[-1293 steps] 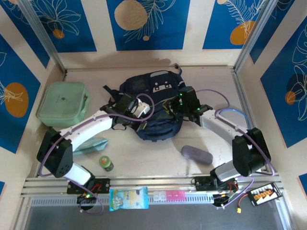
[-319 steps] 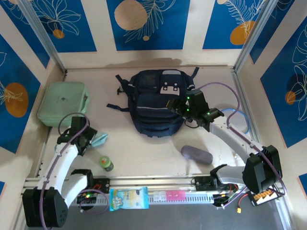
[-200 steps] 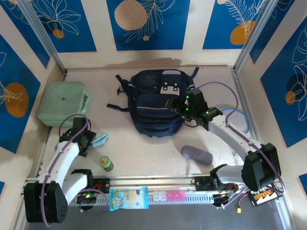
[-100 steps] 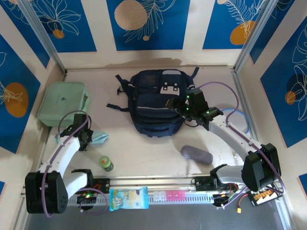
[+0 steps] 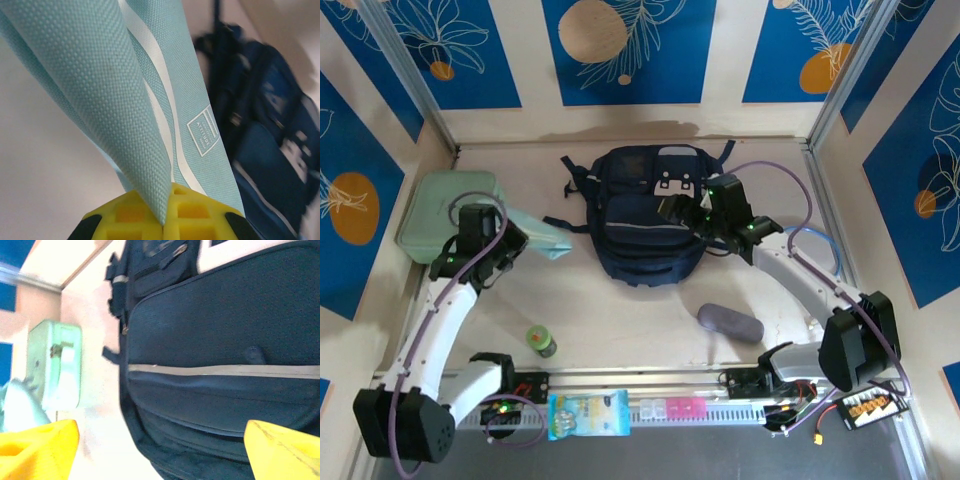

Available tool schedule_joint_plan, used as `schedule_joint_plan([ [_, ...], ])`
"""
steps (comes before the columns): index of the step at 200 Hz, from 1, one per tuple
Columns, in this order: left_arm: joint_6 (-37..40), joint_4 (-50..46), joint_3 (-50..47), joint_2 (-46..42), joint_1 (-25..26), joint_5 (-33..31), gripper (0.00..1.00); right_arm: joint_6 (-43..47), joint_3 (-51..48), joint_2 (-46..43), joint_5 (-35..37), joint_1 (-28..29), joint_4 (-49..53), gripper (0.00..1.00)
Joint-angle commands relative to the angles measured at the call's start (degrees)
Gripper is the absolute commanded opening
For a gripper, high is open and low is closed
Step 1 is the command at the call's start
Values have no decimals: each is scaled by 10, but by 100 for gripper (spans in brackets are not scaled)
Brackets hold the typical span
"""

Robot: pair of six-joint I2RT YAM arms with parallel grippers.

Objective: Pack the student bag

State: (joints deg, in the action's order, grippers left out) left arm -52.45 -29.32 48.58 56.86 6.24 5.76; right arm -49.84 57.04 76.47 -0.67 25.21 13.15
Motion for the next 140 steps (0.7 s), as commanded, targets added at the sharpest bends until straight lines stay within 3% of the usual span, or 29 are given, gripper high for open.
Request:
schedule_joint_plan([
  [1, 40, 156, 15, 30, 32, 145, 0, 23, 24, 20, -121, -13, -56, 86],
  [23, 41, 245, 26, 69, 72, 198, 0, 7, 28, 48, -230, -20, -113, 87],
  [59, 57, 310, 73, 140, 139, 260, 0, -31, 47, 98, -359, -6, -207, 87],
  [98, 89, 346, 100, 191, 170, 344, 0, -40, 84, 135, -399, 8, -219, 83],
  [140, 137, 298, 105, 194, 177, 333, 0, -77, 85, 154, -433, 6, -275, 65],
])
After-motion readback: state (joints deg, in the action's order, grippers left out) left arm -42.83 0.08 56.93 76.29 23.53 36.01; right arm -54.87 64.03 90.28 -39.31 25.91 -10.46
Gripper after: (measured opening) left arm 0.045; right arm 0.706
